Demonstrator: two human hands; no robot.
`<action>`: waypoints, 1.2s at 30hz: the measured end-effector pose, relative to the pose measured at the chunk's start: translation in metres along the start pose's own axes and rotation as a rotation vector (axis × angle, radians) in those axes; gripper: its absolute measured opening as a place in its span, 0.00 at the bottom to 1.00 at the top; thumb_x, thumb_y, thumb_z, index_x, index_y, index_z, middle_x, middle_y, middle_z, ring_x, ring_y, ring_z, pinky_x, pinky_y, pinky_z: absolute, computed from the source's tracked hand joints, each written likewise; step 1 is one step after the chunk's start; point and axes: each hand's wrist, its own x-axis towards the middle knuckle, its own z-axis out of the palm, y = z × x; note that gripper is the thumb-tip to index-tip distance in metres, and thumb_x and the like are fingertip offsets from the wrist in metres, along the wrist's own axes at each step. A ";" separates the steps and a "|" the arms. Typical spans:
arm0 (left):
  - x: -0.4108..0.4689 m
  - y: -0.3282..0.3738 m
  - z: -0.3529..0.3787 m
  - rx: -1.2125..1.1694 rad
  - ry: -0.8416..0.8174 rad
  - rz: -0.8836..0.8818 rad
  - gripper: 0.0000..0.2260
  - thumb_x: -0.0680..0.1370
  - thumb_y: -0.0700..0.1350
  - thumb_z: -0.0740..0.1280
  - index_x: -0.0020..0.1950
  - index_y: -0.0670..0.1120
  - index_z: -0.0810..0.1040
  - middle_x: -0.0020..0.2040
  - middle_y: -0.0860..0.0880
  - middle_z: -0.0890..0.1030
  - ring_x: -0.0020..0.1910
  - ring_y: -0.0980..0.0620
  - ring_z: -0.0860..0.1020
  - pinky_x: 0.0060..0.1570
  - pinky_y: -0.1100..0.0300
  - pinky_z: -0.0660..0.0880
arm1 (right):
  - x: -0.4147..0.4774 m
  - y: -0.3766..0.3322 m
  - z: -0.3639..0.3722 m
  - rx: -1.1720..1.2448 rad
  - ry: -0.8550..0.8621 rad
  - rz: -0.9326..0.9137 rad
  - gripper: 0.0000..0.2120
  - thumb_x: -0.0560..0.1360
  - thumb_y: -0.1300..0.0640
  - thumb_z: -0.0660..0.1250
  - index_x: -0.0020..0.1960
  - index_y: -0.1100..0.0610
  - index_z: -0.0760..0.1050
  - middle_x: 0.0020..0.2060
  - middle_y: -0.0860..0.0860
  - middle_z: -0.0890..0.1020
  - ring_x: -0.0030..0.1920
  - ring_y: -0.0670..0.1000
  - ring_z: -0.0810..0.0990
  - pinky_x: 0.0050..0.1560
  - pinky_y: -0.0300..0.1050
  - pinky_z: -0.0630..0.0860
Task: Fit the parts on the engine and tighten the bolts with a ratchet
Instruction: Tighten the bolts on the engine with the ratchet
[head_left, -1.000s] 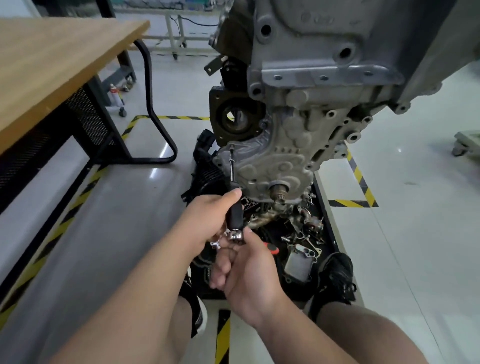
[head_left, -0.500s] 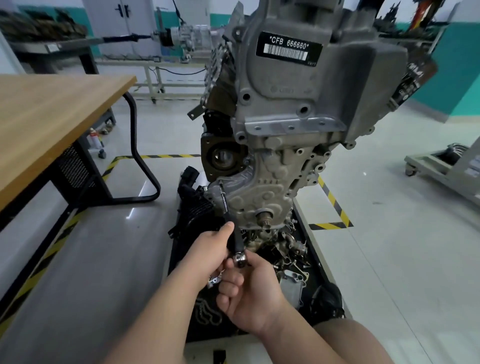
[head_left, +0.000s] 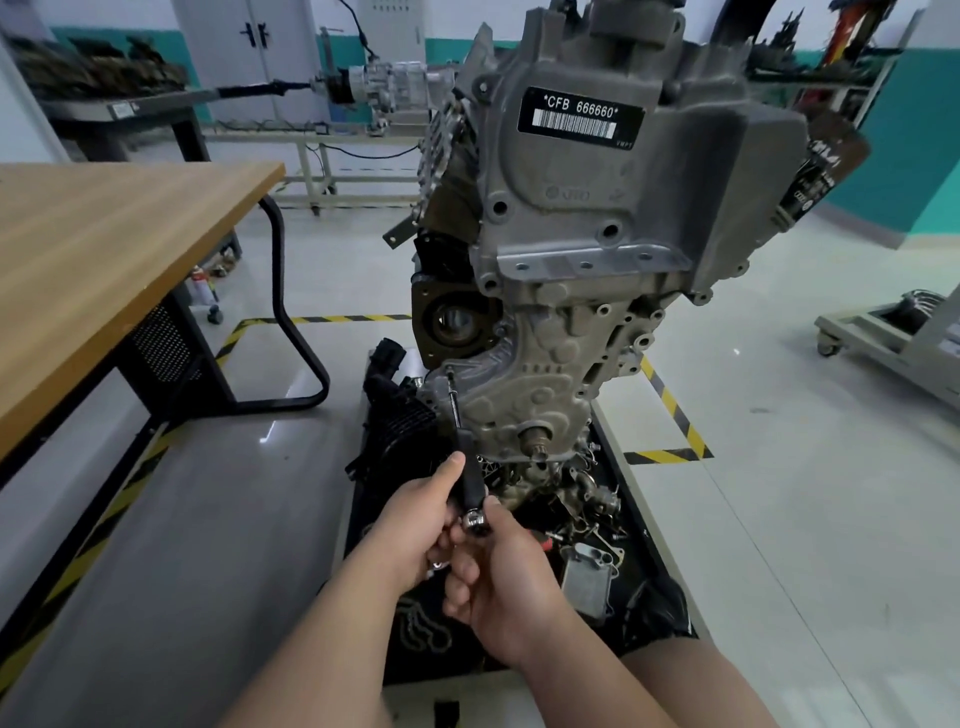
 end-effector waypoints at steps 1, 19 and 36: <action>0.000 0.000 0.001 -0.020 -0.002 0.012 0.24 0.77 0.63 0.63 0.41 0.42 0.82 0.23 0.50 0.69 0.21 0.52 0.65 0.22 0.64 0.58 | 0.000 0.000 -0.001 -0.075 0.028 -0.049 0.27 0.81 0.40 0.54 0.33 0.57 0.75 0.22 0.53 0.72 0.20 0.52 0.67 0.26 0.40 0.66; -0.001 0.000 0.007 -0.074 -0.020 0.048 0.22 0.73 0.64 0.67 0.28 0.49 0.75 0.24 0.51 0.70 0.21 0.54 0.66 0.22 0.64 0.60 | 0.000 -0.010 -0.020 -1.204 0.358 -0.581 0.27 0.76 0.34 0.56 0.35 0.57 0.71 0.31 0.53 0.78 0.36 0.56 0.79 0.40 0.51 0.75; 0.002 0.003 -0.002 -0.128 -0.072 -0.008 0.20 0.74 0.64 0.65 0.40 0.49 0.87 0.28 0.48 0.78 0.22 0.54 0.71 0.25 0.63 0.69 | -0.008 -0.002 0.002 0.183 -0.135 0.068 0.25 0.79 0.39 0.55 0.34 0.56 0.73 0.21 0.49 0.65 0.22 0.48 0.64 0.27 0.39 0.65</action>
